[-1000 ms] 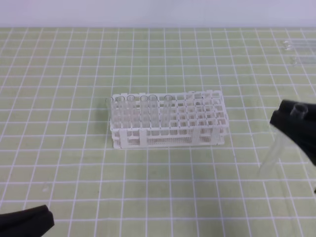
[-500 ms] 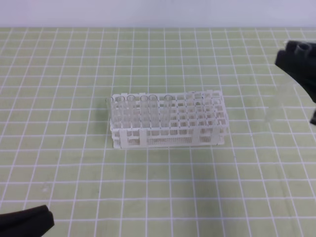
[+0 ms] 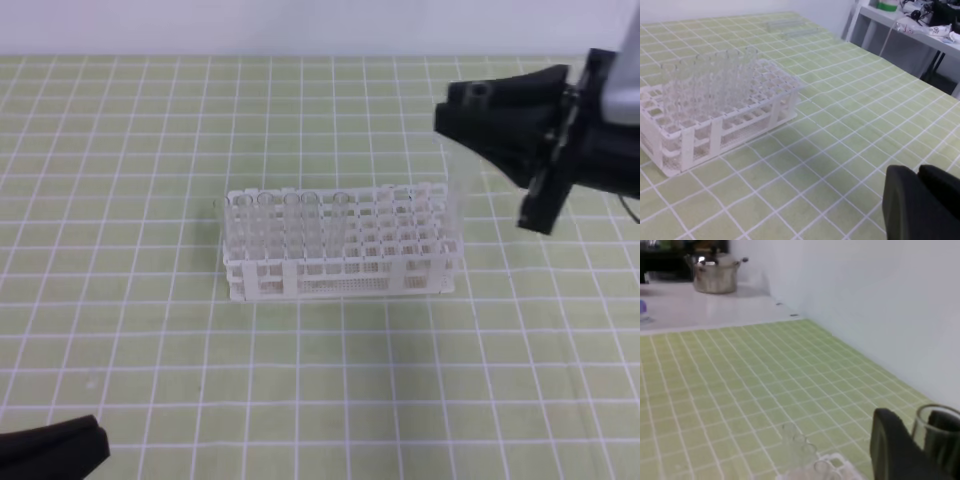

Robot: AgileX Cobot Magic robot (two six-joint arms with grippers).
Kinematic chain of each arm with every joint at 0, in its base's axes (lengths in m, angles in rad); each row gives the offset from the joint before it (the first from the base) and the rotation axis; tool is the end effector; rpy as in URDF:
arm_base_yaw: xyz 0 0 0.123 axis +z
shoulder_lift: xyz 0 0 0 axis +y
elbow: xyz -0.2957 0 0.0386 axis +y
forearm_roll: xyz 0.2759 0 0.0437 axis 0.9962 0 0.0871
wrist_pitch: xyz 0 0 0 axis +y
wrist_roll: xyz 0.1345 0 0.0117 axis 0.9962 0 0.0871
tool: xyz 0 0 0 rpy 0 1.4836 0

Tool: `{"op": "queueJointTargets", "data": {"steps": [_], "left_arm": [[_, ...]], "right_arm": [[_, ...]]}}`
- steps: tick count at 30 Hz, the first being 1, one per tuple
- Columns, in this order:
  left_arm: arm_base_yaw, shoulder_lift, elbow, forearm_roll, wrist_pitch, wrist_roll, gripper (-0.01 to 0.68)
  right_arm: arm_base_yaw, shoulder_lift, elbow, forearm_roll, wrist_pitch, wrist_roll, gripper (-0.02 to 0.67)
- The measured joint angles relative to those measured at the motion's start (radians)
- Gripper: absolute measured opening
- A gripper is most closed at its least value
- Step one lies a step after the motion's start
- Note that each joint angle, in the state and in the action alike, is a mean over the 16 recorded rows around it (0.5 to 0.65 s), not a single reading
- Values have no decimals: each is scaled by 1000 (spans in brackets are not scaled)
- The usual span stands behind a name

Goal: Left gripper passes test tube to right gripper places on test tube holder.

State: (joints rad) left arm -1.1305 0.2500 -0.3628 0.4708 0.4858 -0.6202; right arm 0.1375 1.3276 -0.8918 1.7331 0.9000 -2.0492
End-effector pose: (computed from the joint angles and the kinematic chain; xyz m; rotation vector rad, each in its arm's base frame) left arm 0.0772 -0.0967 0.2766 0.6982 1.7344 -0.7439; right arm 0.3022 0.1472 0.3299 -0.9185 1.4445 0.6921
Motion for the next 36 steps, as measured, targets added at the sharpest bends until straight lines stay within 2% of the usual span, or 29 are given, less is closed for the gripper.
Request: {"op": "queueJointTargets", "data": {"steps": [11, 20, 29, 36], "left_arm": [[0, 2, 0, 1, 0, 0, 26], [0, 1, 0, 1, 2, 0, 26], [0, 3, 0, 4, 3, 0, 26], [0, 3, 0, 11, 5, 0, 26]], "right_arm": [[177, 83, -80, 4, -277, -144, 97], [262, 167, -170, 8, -404, -144, 97], [295, 193, -232, -13, -540, -13, 97], [322, 193, -252, -124, -680, 264, 97]]}}
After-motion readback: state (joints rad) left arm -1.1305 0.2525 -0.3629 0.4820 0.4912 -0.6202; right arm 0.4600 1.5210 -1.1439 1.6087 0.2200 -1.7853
